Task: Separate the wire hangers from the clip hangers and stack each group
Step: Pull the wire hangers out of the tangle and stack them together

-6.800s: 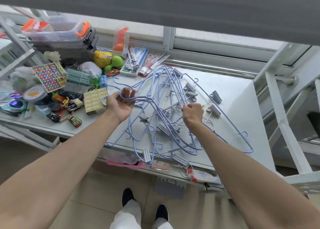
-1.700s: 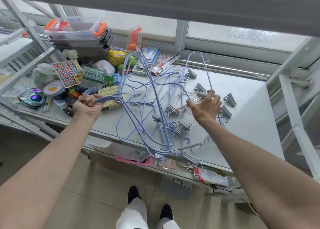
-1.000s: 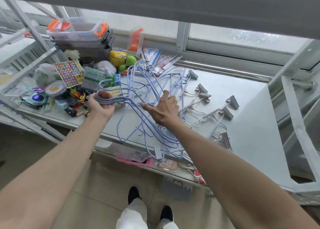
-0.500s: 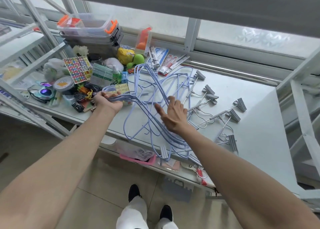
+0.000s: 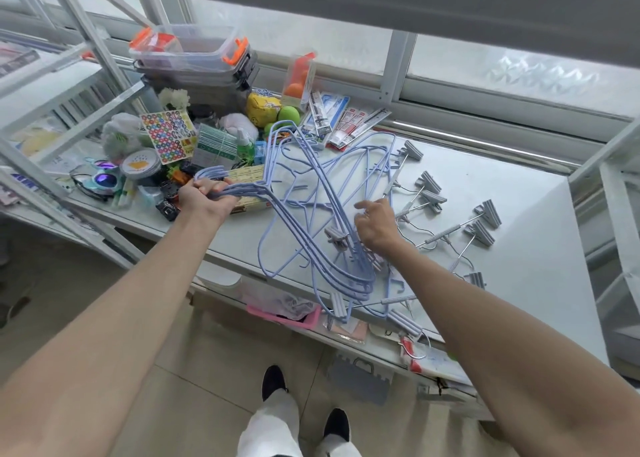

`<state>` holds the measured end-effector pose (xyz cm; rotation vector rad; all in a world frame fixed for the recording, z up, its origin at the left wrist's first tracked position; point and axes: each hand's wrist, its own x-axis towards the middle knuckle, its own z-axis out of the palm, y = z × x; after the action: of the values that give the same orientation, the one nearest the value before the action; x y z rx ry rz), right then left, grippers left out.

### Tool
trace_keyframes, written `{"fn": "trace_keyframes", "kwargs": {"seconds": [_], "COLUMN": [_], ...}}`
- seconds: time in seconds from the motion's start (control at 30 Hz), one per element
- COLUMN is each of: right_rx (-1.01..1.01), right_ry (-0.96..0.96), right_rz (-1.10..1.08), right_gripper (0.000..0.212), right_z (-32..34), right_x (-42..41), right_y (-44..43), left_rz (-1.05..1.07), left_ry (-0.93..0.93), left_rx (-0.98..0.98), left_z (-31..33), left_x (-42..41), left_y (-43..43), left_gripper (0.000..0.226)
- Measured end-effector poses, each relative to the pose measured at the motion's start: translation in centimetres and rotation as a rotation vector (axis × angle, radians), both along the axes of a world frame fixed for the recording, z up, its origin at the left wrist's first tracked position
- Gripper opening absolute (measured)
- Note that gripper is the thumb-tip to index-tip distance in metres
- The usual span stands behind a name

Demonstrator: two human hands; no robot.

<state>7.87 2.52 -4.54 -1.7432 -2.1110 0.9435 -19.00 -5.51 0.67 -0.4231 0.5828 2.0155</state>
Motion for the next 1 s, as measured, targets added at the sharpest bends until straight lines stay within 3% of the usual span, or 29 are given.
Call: {"fn": "trace_keyframes", "kwargs": {"seconds": [0.17,0.33,0.53,0.7,0.93,1.0], "right_rx": [-0.050,-0.160,-0.082,-0.120,-0.104,-0.121], "right_ry": [-0.022,-0.027,-0.088,-0.223,-0.280,-0.292], "right_rz": [-0.040,0.005,0.046,0.121,0.084,0.101], "right_gripper": [0.038,0.042,0.021,0.032,0.009,0.014], "right_z": [0.8,1.1,1.0,0.7,0.5,0.2], "right_x": [1.1,2.3,3.6,4.3,4.5,4.7], "right_y": [1.1,1.8,2.1,2.6,3.2,3.4], "left_rz": [-0.026,-0.022,-0.026,0.006,0.091,0.108], "left_ry": [0.011,-0.002,0.006,0.000,-0.018,-0.037], "left_rx": [0.026,0.050,0.049,0.047,0.083,0.081], "left_z": [-0.6,-1.3,-0.3,1.2,1.1,0.9], "left_x": [-0.2,0.1,-0.5,-2.3,-4.3,-4.9], "left_y": [-0.4,-1.1,-1.4,-1.9,-2.8,-2.8], "left_gripper": [0.065,0.033,0.033,0.029,0.031,0.037]}}
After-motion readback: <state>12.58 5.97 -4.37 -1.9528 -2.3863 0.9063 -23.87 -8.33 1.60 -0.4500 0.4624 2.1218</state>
